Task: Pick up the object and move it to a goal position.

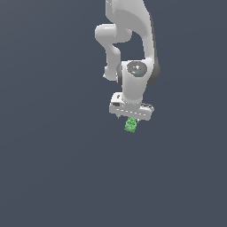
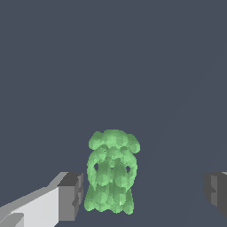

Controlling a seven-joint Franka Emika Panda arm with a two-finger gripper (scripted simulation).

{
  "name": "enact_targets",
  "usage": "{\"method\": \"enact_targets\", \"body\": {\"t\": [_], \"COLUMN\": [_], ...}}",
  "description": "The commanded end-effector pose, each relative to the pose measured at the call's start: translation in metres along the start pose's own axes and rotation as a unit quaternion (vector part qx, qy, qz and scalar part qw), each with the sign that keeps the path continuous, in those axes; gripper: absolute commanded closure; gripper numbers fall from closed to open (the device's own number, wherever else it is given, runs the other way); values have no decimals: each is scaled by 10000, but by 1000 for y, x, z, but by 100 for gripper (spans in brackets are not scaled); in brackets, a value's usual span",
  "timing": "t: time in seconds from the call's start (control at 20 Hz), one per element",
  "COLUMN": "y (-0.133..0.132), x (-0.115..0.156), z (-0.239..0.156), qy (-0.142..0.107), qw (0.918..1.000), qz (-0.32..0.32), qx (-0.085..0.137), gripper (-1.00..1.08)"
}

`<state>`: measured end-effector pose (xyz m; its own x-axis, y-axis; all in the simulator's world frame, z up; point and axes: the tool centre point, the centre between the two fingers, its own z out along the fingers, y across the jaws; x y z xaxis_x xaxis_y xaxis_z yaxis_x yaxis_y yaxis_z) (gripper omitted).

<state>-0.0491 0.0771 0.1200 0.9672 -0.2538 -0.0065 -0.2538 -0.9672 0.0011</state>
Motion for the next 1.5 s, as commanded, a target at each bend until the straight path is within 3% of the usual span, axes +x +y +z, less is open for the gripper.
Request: {"method": "enact_targets", "body": {"t": [0.0,0.8,1.45], "y": [-7,-22,-22], "x": [-8,-24,-24], "z": [4,14,60], "qy": [12,30,32], "qw": [9999,9991,9991], "qz": [146,414,429], "qx": [2,7,7], "gripper": [-92,-92,-92]}}
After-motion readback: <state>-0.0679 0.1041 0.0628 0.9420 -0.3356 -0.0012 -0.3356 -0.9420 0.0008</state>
